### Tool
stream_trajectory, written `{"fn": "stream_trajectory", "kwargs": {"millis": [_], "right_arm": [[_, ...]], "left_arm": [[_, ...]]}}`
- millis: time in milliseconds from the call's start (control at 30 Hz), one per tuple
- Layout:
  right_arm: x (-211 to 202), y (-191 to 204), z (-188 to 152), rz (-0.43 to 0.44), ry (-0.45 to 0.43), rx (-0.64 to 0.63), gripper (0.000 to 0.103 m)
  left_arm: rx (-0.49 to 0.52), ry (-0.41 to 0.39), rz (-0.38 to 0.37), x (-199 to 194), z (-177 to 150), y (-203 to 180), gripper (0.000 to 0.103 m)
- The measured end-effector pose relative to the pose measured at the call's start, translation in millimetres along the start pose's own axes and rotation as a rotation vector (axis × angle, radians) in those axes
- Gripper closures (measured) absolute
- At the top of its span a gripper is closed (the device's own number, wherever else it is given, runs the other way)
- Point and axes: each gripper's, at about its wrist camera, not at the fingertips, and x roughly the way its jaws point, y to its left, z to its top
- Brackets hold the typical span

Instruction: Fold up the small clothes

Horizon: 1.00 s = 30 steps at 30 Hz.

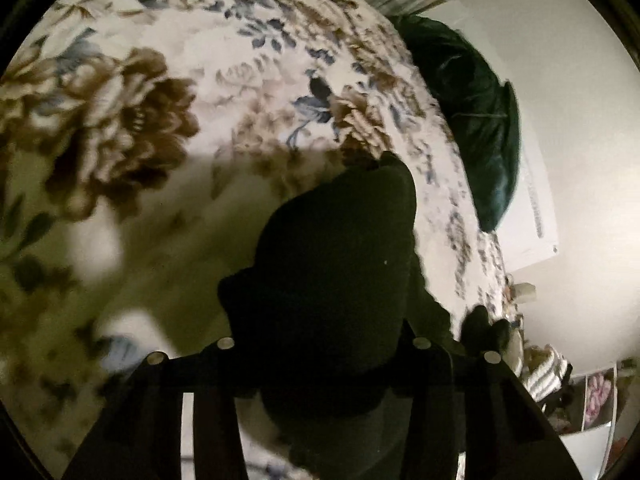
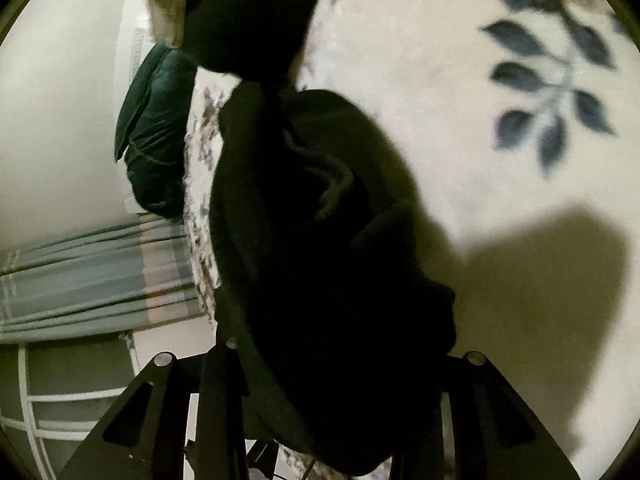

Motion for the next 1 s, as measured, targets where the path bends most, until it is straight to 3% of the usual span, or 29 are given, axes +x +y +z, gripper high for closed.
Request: {"fn": "stream_trajectory", "kwargs": {"millis": [167, 267, 367, 400, 467, 567, 700, 867, 967, 1000], "right_arm": [[-43.1, -6.8, -27.4, -0.029, 0.033, -0.015, 0.067], [-67.4, -24.2, -47.0, -0.076, 0.066, -0.016, 0.067], [-84.2, -65.5, -64.4, -0.128, 0.103, 0.008, 0.066], [-82.0, -75.8, -67.5, -0.141, 0.120, 0.010, 0.065], [-76.9, -89.6, -68.2, -0.162, 0.130, -0.017, 0.051], [-71.6, -95.0, -66.2, -0.120, 0.122, -0.009, 0.044], [-75.1, -91.6, -68.5, -0.062, 0.078, -0.018, 0.035], [-87.6, -99.0, -71.3, -0.042, 0.046, 0.017, 0.031], [-100.3, -89.1, -68.2, -0.119, 0.065, -0.022, 0.030], [-108.9, -83.8, -68.5, -0.173, 0.072, -0.060, 0.030]], "left_arm": [[0.037, 0.085, 0.021, -40.6, -28.8, 20.4, 0.062], [0.051, 0.145, 0.079, -53.7, -54.0, 49.0, 0.062], [0.024, 0.199, 0.124, -44.7, -71.1, 82.6, 0.055], [0.023, 0.218, 0.113, -39.8, -75.2, 91.6, 0.053], [-0.002, 0.238, 0.097, -40.0, -78.1, 100.0, 0.045], [0.058, 0.244, 0.145, -53.2, -79.9, 91.7, 0.040], [0.227, 0.181, 0.276, -90.2, -90.1, 64.1, 0.014], [0.389, 0.106, 0.364, -98.0, -70.1, 29.8, 0.013], [0.442, 0.128, 0.349, -76.7, -42.5, 15.6, 0.013], [0.450, 0.168, 0.329, -59.5, -31.5, 11.3, 0.013]]}}
